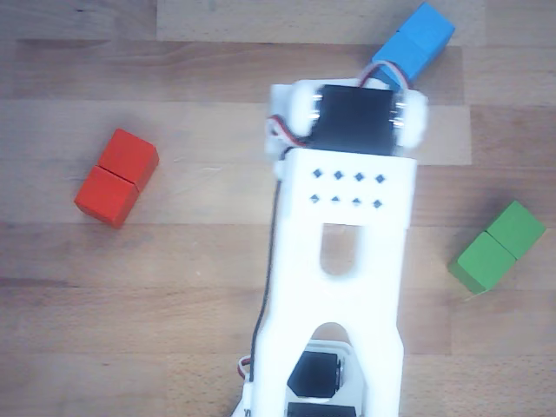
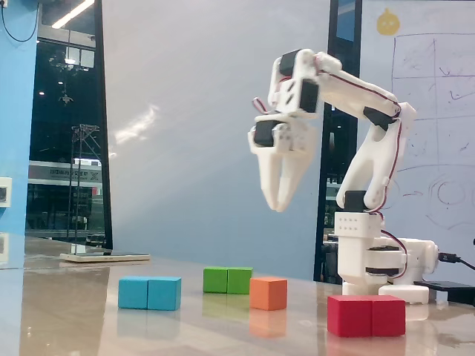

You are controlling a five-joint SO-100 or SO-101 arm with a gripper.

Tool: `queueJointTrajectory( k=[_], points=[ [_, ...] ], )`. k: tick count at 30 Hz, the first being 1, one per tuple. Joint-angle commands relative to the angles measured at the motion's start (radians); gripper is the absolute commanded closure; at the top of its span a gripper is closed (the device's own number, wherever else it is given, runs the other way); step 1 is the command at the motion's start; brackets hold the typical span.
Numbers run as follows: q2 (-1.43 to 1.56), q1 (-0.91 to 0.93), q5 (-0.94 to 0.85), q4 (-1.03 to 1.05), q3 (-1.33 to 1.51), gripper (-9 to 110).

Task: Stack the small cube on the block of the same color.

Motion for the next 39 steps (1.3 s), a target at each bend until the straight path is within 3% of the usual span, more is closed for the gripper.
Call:
queueJointTrajectory(
  k=[1,8,18,39],
  points=[
    [0.026,-0.104,0.008,-0.031,-0.06,101],
    [0.222,-0.087,0.009,-0.336,0.058,101],
    [0.643,0.02,0.0,-0.675,0.733,101],
    [1.259,0.037,-0.003,-0.411,1.157,101]
  ],
)
